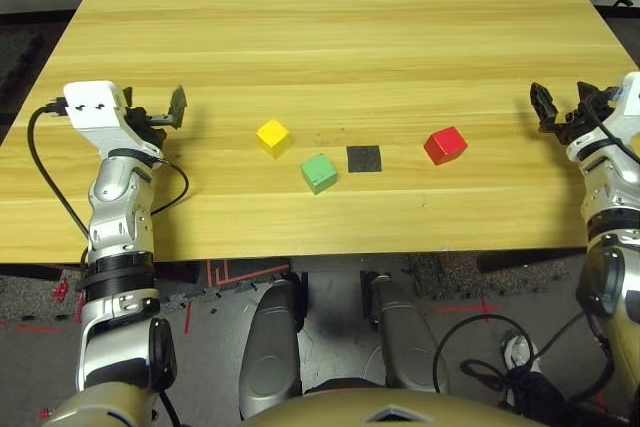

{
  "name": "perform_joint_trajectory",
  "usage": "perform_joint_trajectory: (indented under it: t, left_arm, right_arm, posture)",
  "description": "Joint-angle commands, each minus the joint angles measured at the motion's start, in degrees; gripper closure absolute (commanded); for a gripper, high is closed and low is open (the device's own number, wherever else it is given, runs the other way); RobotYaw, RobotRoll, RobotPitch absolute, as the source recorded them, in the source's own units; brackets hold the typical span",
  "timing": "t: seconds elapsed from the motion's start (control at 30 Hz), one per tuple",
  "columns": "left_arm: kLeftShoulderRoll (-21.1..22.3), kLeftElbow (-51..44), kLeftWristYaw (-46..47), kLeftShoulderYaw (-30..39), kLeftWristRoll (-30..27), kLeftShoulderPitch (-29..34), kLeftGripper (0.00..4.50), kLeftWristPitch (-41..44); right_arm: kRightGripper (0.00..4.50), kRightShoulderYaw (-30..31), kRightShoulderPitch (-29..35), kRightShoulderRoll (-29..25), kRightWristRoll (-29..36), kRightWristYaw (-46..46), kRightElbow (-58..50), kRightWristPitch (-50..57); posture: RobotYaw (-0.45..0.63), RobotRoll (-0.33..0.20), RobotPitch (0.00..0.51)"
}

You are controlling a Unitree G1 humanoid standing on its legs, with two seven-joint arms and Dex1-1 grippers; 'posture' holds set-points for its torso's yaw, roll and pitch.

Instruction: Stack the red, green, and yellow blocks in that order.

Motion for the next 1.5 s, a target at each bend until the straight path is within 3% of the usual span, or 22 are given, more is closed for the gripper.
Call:
perform_joint_trajectory:
  t: [0.03, 0.17, 0.27, 0.47, 0.63, 0.7, 0.87, 1.03, 1.27, 1.5]
  left_arm:
    - [-0.6, 0.2, -0.1, 0.1, -0.2, 1.4, 0.03, -0.2]
    - [-0.6, 1.7, -2.2, -0.1, -1.4, 1.0, 0.03, 0.1]
    - [2.7, 1.5, -7.8, 0.1, -4.3, -1.1, 0.03, 3.3]
    - [17.5, 2.4, -32.9, -4.9, -9.9, -9.3, 0.03, 14.5]
    - [24.6, 2.7, -46.6, -9.5, -10.4, -14.2, 0.03, 17.3]
    - [26.6, -0.6, -51.7, -12.7, -10.5, -14.9, 0.03, 19.7]
    - [28.2, -6.3, -55.2, -16.7, -9.8, -15.0, 0.03, 24.4]
    - [27.0, -10.9, -53.3, -17.2, -10.3, -14.3, 0.03, 28.1]
    - [26.4, -15.0, -50.7, -16.0, -10.8, -11.6, 0.03, 30.3]
    - [26.4, -19.5, -48.7, -15.3, -12.2, -9.2, 0.03, 33.4]
  right_arm:
    - [0.0, -1.3, 2.1, -1.5, 0.4, -0.6, 1.9, -0.6]
    - [0.0, -0.8, 3.3, -2.3, 0.2, 1.1, 1.8, 0.2]
    - [0.0, 0.5, 1.9, -3.3, 0.3, 6.2, -0.2, 3.2]
    - [0.0, 9.7, -2.3, -10.7, -2.6, 35.1, -6.4, 11.8]
    - [0.0, 17.8, -6.2, -14.8, -6.1, 54.9, -8.9, 11.0]
    - [0.0, 24.5, -9.0, -15.9, -6.8, 59.7, -10.1, 8.4]
    - [0.0, 40.7, -14.1, -16.4, -4.4, 60.7, -11.9, 1.9]
    - [0.0, 49.3, -19.8, -13.7, -3.6, 60.7, -9.3, -2.3]
    - [0.0, 55.0, -25.5, -8.3, -3.5, 60.7, -4.1, -6.2]
    - [0.0, 61.2, -26.7, -6.3, -3.4, 60.7, -2.3, -8.1]
  posture:
    - [0.1, -0.052, 0.233]
    - [0.09, -0.046, 0.242]
    - [0.09, -0.044, 0.249]
    - [0.1, -0.059, 0.23]
    - [0.11, -0.064, 0.226]
    - [0.11, -0.067, 0.223]
    - [0.13, -0.062, 0.218]
    - [0.16, -0.059, 0.219]
    - [0.2, -0.064, 0.22]
    - [0.25, -0.065, 0.228]
